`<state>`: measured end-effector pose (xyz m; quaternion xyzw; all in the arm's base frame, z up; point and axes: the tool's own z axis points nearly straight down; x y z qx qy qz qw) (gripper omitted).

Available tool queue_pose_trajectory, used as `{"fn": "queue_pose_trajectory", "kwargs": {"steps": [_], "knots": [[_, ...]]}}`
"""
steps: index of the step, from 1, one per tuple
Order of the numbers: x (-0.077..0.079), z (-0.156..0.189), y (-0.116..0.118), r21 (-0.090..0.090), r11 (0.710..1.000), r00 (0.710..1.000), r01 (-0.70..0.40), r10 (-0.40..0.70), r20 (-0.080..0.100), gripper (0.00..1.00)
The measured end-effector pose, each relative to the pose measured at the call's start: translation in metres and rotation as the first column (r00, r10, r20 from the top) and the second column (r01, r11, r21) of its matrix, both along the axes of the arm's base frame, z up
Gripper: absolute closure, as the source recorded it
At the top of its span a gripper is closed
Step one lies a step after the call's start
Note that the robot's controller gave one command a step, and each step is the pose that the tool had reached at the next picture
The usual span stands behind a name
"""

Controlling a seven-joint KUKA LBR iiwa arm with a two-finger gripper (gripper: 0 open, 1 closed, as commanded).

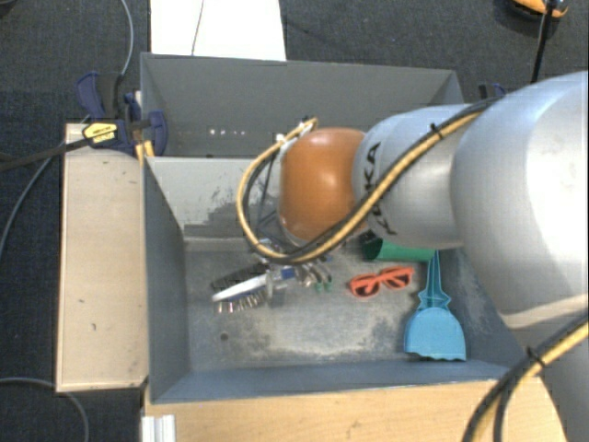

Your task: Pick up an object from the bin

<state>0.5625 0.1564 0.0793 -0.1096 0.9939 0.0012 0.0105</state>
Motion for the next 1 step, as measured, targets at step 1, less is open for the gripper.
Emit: {"fn": "queue_pose_trajectory", "kwargs": {"steps": [1], "knots": [[0.0000, 0.0000, -0.0001, 0.000, 1.000, 1.000, 0.001, -0.001, 0.000, 1.00]]}}
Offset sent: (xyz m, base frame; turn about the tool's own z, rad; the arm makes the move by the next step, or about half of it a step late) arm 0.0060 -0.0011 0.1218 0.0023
